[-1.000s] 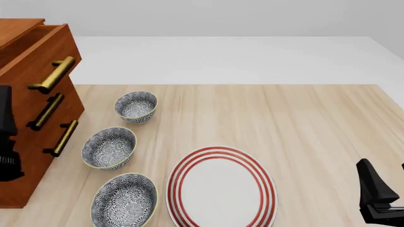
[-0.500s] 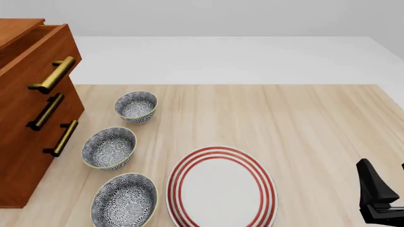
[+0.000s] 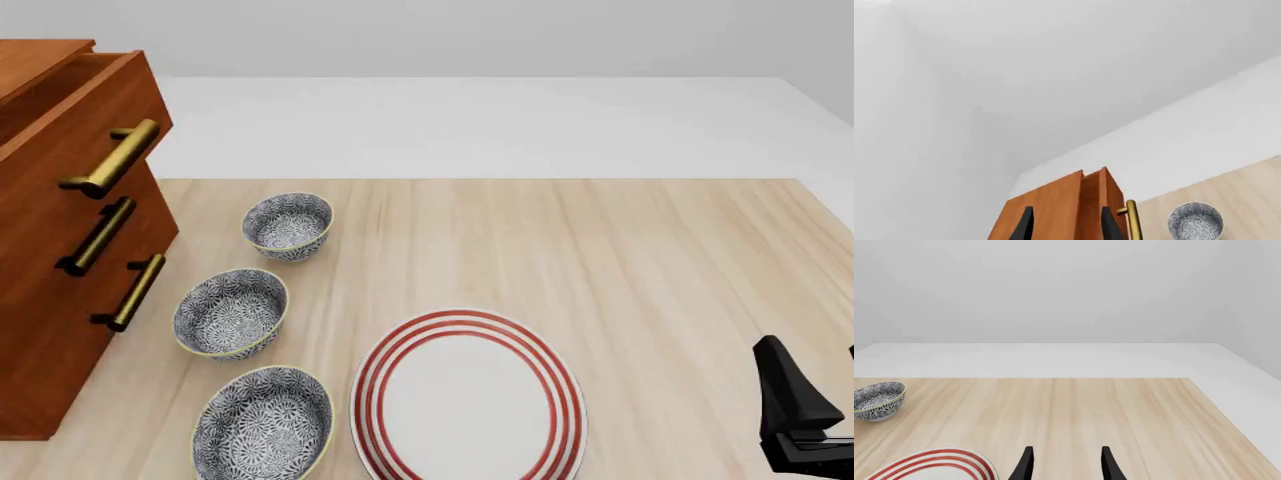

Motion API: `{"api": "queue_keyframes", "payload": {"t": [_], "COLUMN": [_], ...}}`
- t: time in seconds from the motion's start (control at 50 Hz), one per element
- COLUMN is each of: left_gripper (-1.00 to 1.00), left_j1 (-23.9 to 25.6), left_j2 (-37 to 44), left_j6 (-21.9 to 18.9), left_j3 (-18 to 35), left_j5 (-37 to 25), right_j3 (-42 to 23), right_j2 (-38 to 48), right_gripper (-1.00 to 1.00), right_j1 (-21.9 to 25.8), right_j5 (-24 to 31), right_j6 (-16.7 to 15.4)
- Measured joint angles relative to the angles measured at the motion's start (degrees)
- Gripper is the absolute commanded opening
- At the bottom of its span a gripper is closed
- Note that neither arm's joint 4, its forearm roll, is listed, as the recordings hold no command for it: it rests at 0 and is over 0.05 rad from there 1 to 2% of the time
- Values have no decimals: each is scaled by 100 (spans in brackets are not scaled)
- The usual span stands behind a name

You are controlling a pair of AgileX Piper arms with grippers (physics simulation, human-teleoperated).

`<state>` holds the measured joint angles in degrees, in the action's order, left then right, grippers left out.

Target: Open the top drawer of the cabinet.

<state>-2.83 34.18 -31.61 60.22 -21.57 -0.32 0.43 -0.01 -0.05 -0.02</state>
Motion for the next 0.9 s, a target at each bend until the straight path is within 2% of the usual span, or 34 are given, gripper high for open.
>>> {"api": "queue_keyframes", "payload": {"t": [0.24, 0.42, 0.9], "left_gripper": [100, 100, 100], "left_j1": [-251, -123, 249], "left_j2": [701, 998, 1279], "left_j6": [1073, 1634, 2441], "left_j3": [1072, 1479, 1090], "left_j5": [-1069, -1687, -2209], "right_j3": [0, 0, 0], "right_j2": [0, 0, 0], "right_gripper": [100, 100, 100], "right_j1": [0, 0, 0], "right_j5": [0, 0, 0], "right_j6": [0, 1, 1]}}
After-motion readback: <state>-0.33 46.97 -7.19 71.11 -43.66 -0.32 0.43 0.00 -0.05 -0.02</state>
